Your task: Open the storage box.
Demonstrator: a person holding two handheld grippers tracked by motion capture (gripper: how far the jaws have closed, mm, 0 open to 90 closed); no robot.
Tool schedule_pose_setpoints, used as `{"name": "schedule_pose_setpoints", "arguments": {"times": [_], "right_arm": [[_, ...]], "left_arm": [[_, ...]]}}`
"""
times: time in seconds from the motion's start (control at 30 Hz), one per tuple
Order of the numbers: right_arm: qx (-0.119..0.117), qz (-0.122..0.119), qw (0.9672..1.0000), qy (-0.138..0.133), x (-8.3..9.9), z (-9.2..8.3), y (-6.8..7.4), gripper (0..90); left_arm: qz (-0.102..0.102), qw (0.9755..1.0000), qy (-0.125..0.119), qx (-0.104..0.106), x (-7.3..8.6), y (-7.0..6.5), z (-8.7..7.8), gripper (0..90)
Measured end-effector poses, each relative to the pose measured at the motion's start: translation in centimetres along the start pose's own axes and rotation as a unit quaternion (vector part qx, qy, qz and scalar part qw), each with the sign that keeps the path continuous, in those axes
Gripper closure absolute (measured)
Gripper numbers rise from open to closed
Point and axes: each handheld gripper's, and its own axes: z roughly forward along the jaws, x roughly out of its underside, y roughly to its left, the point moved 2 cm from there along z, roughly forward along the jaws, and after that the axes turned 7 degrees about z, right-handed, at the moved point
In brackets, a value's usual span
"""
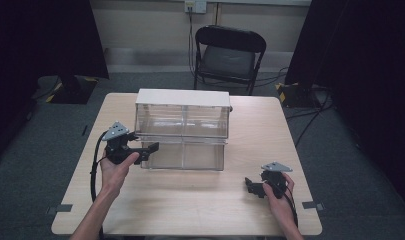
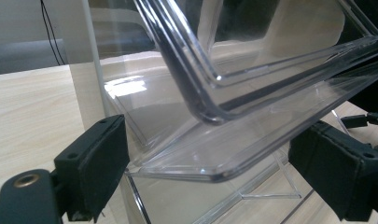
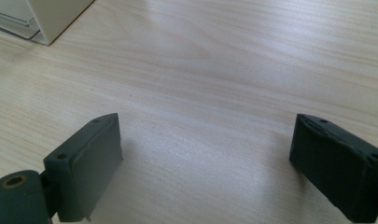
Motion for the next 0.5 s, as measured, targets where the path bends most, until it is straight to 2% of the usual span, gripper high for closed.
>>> {"name": "schedule_pose_setpoints", "arguments": {"times": [0.5], "right_arm": [[0.000,0.000,1.0000,0.000,0.00,0.00,0.00,8.4]], "left_arm": [[-0.006,1.0000,0.001,0.001,0.25,0.15,0.08,14.9]]}}
